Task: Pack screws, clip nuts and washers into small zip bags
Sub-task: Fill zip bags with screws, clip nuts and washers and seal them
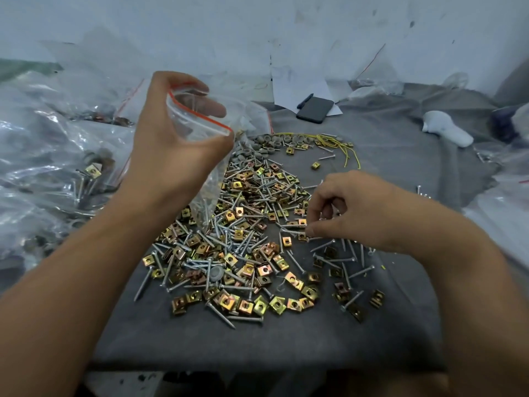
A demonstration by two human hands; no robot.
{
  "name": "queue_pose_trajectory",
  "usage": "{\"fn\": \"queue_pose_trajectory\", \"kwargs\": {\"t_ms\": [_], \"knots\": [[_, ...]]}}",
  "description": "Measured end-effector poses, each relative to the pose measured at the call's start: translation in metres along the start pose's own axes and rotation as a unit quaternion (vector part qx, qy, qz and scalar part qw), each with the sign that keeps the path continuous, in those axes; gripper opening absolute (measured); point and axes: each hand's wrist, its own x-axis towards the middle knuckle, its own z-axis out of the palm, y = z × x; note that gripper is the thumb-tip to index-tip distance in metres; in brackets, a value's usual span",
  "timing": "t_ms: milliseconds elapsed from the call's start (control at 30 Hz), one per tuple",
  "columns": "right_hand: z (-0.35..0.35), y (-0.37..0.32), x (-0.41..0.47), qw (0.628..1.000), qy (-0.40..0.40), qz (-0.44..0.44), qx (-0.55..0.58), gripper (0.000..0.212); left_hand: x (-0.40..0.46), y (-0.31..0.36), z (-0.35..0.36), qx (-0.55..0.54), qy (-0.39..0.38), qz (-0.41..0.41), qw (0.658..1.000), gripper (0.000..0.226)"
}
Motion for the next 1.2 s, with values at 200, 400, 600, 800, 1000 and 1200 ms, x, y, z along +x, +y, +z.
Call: {"fn": "queue_pose_trajectory", "kwargs": {"t_ms": [200,400,600,800,1000,1200], "knots": [[0.001,-0.009,0.001,0.998,0.063,-0.026,0.006,0.012,0.002,0.000,0.002,-0.012,0.005,-0.006,1.000,0.054],[0.010,-0.020,0.012,0.995,0.027,0.025,-0.096,0.012,0.002,-0.001,0.003,-0.014,0.002,-0.007,1.000,0.053],[0.017,-0.023,0.015,0.989,0.049,0.023,-0.139,0.008,0.000,-0.001,0.003,-0.023,-0.007,-0.004,1.000,0.056],[0.014,-0.025,0.013,0.984,0.066,0.000,-0.164,0.013,0.001,-0.002,0.003,-0.034,-0.014,-0.009,0.999,0.054],[0.016,-0.029,0.013,0.989,0.068,-0.011,-0.135,0.013,0.001,-0.003,0.004,-0.036,-0.020,-0.019,0.999,0.053],[0.018,-0.031,0.010,0.988,0.055,0.006,-0.147,0.012,0.001,-0.004,0.005,-0.035,-0.018,-0.021,0.999,0.052]]}}
